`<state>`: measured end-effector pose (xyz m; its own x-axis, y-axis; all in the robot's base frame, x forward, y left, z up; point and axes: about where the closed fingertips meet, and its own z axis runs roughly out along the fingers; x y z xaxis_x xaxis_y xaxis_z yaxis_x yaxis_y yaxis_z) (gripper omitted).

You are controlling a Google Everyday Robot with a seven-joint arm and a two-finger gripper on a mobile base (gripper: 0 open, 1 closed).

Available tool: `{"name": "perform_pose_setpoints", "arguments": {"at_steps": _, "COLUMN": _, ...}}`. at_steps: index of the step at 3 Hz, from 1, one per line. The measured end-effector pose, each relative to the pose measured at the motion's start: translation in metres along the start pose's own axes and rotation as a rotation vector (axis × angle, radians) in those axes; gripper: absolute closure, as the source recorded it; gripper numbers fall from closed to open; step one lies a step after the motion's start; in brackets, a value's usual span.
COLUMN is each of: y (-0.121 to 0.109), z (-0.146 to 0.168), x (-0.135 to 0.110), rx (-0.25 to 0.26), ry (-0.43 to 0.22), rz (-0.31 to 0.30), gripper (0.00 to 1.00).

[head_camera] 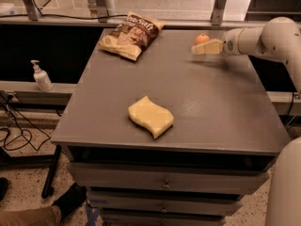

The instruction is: Move orange near sponge

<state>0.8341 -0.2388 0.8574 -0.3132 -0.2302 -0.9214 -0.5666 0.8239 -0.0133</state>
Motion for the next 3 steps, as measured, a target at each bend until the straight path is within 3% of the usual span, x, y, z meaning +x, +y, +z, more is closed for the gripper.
{"name": "perform_pose_setpoints", "arguments": {"at_steps": 1, "y": -0.0058, "z": 0.0216, "x": 0.0033, "rx": -0.015, "ry": 0.007, "rz": 0.013, "gripper": 0.00}}
{"name": "perform_pose_setpoints", "arguments": {"at_steps": 3, "y": -0.0115, "z": 0.0288, "x": 0.0044, "rx": -0.025, "ry": 0.016, "rz": 0.022, "gripper": 0.42}}
